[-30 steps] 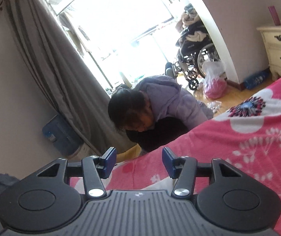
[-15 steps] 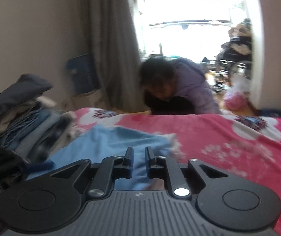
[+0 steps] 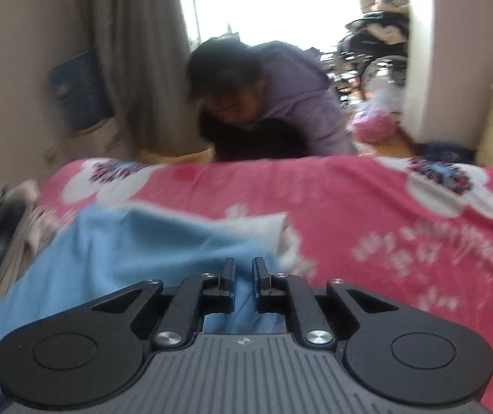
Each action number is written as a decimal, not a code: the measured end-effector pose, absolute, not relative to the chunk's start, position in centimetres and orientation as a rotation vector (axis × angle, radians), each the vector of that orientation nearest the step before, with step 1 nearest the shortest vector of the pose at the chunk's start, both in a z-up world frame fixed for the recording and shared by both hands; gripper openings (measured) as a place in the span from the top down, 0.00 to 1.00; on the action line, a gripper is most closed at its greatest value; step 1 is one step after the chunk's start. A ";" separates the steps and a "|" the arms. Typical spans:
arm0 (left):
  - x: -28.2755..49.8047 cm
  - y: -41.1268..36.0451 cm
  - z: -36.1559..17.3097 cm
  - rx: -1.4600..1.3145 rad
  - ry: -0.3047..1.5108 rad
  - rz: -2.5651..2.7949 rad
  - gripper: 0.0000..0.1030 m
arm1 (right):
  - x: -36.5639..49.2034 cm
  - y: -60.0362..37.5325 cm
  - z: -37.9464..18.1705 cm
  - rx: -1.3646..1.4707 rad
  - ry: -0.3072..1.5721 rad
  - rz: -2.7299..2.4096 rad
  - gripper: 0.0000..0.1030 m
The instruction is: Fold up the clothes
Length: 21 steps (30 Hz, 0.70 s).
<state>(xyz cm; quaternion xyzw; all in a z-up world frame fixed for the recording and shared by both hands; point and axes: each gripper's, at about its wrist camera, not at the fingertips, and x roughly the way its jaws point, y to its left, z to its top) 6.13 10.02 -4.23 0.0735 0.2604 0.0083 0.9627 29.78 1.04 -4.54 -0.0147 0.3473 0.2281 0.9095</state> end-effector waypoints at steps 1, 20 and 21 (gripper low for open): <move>5.9 10.1 -4.1 0.137 0.515 0.015 0.56 | 29.8 1.3 -3.9 -0.033 0.705 0.494 0.88; 1.9 10.8 -5.2 0.174 0.466 0.046 0.55 | 32.7 20.3 -3.2 -0.198 1.158 0.678 0.59; 1.9 10.8 -5.3 0.177 0.465 0.046 0.55 | 32.7 20.6 -3.5 -0.213 1.171 0.660 0.58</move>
